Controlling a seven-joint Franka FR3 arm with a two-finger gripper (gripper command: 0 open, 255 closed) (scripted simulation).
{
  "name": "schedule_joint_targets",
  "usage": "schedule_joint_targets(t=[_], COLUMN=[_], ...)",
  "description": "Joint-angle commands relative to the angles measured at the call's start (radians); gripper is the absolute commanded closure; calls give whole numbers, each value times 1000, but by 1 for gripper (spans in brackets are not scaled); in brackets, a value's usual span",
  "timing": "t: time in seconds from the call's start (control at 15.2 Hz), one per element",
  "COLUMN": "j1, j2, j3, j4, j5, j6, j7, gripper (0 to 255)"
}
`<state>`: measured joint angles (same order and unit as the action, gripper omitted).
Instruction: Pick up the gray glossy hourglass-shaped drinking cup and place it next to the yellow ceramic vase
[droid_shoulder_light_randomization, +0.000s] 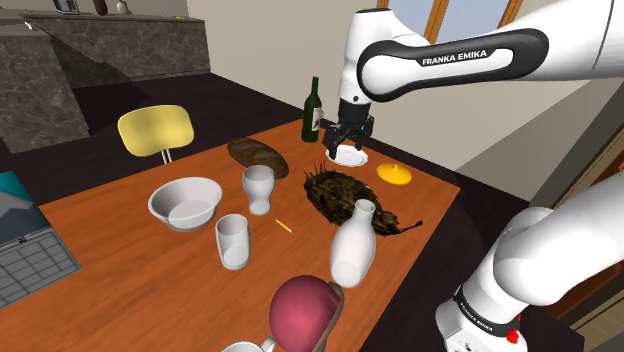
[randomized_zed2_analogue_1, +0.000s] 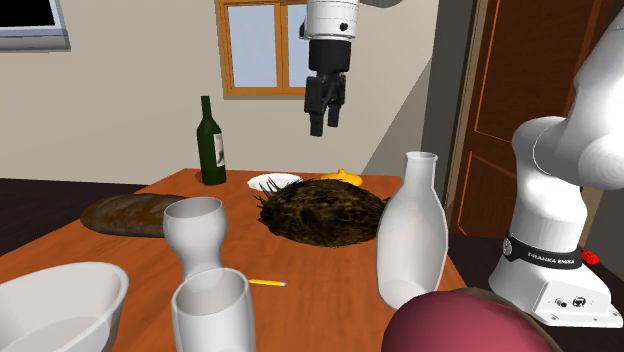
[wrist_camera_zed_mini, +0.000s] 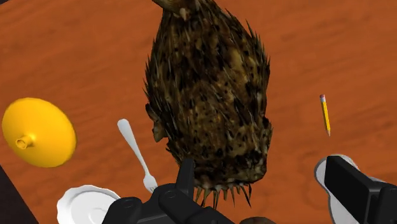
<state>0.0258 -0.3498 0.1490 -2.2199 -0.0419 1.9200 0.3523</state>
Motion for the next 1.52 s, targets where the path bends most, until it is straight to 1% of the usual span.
schedule_joint_targets(t=[0.0,0.26,0.53,0.79,1.12,1.45], j1=[3,8,21,47,95,93], j2=[75,220,371,528,721,747], j3=[24,62,89,100,95,87], j4=[38,129,242,381,581,553], j5=[-12,-52,-107,-169,-236,-247], j6=[39,93,127,137,121,175], j7=[41,118,197,270,338,345], gripper=[0,0,0,0,0,0])
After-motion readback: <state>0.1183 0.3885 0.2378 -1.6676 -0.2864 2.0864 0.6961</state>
